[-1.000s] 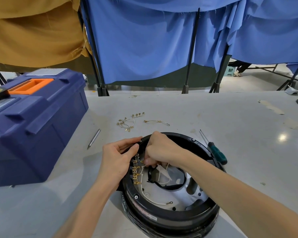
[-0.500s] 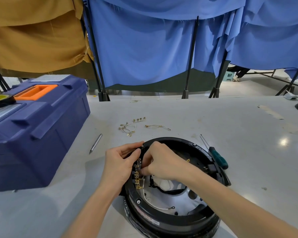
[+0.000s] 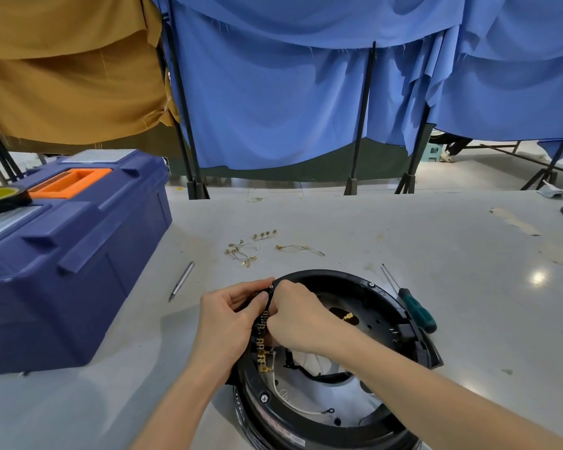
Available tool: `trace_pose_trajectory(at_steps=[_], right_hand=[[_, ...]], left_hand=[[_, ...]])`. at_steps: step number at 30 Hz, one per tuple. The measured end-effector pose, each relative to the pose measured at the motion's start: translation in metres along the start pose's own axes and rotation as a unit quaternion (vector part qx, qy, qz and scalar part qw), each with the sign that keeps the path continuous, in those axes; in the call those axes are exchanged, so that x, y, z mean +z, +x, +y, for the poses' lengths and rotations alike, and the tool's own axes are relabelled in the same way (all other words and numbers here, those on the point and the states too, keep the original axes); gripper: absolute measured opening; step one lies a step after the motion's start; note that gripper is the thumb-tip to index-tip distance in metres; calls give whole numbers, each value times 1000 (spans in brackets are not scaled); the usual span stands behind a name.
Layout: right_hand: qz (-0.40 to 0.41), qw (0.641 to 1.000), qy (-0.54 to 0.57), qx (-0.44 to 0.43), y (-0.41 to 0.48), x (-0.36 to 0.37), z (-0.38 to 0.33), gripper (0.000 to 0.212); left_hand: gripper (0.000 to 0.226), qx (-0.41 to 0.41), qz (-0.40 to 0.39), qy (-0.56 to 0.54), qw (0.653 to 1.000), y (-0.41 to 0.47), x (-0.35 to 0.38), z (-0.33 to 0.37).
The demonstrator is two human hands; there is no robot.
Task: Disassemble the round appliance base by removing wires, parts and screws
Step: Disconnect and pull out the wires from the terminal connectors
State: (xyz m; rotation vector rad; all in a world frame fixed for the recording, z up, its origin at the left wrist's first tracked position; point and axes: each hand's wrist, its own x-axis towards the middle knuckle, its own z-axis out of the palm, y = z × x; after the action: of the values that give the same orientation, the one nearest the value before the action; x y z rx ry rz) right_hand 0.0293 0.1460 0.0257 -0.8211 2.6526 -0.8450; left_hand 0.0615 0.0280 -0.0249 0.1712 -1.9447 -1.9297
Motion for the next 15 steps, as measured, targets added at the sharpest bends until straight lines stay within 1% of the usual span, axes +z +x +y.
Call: trace_pose_trajectory(at_steps=[6, 15], right_hand=[[-1, 996, 70, 52, 4, 2, 2, 34], [-1, 988, 125, 87, 6, 3, 6, 32]], left_hand=[[25, 1, -6, 1, 1000, -1, 0, 1], [25, -2, -3, 0, 1000, -1, 0, 1]])
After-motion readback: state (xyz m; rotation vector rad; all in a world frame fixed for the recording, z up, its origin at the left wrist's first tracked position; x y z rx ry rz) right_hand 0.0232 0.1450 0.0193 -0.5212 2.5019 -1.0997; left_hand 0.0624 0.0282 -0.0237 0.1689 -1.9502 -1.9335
